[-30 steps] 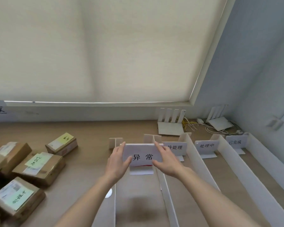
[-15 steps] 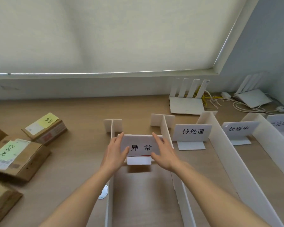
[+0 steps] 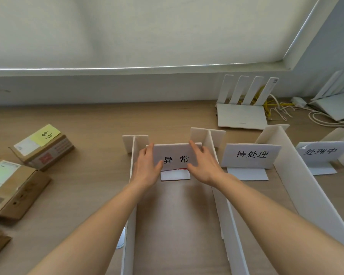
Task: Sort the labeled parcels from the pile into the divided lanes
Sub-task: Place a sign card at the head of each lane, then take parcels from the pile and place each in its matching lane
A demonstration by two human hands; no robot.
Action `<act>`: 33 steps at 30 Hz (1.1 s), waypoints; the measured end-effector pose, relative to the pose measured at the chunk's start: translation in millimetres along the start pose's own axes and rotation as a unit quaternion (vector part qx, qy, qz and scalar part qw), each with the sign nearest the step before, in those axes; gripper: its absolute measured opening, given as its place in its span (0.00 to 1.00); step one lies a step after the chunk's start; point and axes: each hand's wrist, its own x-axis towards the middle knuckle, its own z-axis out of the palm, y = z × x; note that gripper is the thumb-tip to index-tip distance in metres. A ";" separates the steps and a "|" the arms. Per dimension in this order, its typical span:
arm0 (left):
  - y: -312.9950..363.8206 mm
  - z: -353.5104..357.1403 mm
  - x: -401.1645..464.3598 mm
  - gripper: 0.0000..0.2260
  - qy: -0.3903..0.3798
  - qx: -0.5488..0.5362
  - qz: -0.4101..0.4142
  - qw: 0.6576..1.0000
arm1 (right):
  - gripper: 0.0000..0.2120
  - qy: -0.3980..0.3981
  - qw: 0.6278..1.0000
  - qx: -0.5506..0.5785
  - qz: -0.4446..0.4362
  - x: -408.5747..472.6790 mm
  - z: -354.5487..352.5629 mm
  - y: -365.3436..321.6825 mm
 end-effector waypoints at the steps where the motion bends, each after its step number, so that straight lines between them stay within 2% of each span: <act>1: -0.4 1.6 1.3 0.33 -0.002 -0.001 0.000 1.000 | 0.39 -0.001 1.000 -0.002 0.003 1.8 1.0 1.3; 10: 1.9 -7.3 -3.0 0.33 -0.016 0.010 -0.002 1.000 | 0.42 -0.014 1.000 -0.024 0.012 -4.2 -5.8 -0.4; 16: 24.5 -58.7 -35.6 0.31 -0.011 0.035 0.011 0.999 | 0.38 -0.005 0.998 -0.056 0.003 -46.2 -43.4 -31.5; 21: 61.9 -147.1 -72.5 0.27 0.048 0.070 0.050 0.995 | 0.36 0.037 0.992 -0.110 -0.038 -96.2 -106.4 -91.5; 28: 120.1 -313.8 -163.8 0.26 0.162 0.088 0.066 0.981 | 0.34 0.114 0.974 -0.158 -0.116 -204.7 -192.3 -226.9; 33: 122.8 -417.5 -281.0 0.26 0.215 0.102 0.056 0.970 | 0.32 0.138 0.960 -0.181 -0.163 -309.6 -192.1 -329.4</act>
